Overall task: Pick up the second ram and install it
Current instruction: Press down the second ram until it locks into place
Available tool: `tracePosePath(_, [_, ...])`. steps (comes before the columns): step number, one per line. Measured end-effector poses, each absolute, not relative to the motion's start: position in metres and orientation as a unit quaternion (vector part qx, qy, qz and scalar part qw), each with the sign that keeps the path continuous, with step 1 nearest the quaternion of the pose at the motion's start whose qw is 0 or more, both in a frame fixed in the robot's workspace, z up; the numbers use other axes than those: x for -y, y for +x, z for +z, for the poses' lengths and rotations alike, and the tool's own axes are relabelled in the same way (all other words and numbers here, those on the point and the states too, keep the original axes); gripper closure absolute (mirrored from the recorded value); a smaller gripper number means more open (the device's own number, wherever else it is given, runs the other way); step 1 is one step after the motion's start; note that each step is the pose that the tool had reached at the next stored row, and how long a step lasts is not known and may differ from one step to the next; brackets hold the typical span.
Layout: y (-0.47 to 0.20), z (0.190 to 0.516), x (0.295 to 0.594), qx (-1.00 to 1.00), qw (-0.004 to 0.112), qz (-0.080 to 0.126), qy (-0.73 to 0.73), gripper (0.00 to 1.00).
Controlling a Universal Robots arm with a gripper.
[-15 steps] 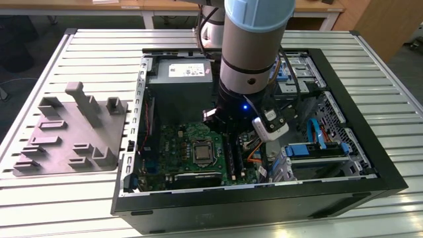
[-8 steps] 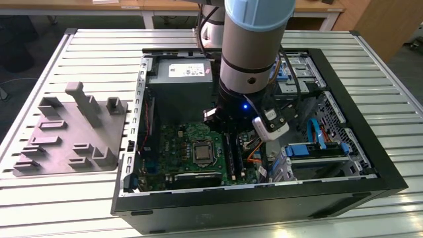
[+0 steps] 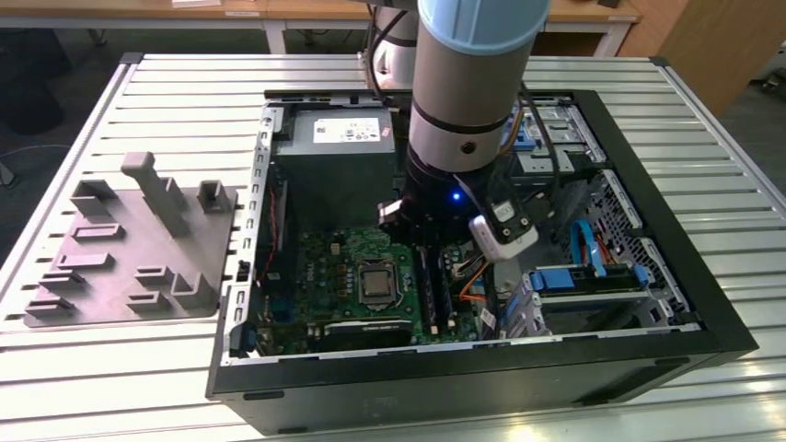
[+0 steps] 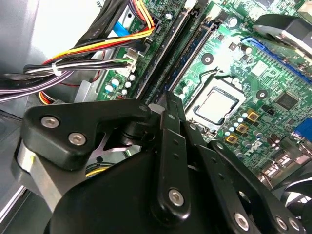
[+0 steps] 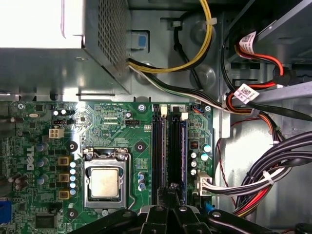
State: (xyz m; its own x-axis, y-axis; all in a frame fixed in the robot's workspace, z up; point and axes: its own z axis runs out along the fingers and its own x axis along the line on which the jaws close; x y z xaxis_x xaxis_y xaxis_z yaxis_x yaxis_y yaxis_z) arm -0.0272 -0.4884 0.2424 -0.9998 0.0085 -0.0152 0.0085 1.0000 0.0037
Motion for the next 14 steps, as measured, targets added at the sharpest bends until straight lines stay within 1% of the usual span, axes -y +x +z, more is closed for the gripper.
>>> tracePosePath(12, [-0.0273,0.2443,0.4884,-1.000,0.008,0.002,0.004,0.90])
tracePosePath(14, [-0.0273,0.2436,0.4840,-1.000,0.008,0.002,0.004,0.90])
